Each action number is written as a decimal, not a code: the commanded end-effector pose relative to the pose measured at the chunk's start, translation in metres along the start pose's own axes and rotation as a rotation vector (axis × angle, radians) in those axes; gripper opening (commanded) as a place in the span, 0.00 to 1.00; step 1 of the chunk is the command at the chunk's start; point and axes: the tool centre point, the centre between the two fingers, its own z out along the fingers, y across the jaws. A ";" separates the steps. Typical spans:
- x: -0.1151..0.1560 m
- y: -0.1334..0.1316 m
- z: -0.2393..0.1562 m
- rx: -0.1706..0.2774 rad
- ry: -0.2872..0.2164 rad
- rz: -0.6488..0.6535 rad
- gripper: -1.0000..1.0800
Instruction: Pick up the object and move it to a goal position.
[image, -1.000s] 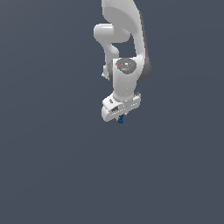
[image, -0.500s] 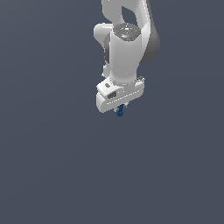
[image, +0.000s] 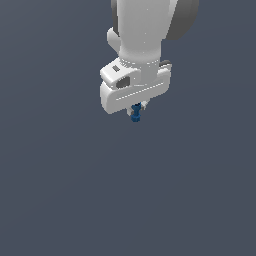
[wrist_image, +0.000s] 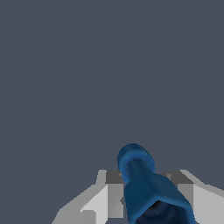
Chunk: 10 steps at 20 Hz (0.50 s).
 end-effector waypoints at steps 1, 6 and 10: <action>0.004 0.005 -0.022 0.000 -0.001 0.000 0.00; 0.012 0.014 -0.055 0.000 -0.001 0.000 0.00; 0.016 0.019 -0.073 0.000 -0.001 0.001 0.00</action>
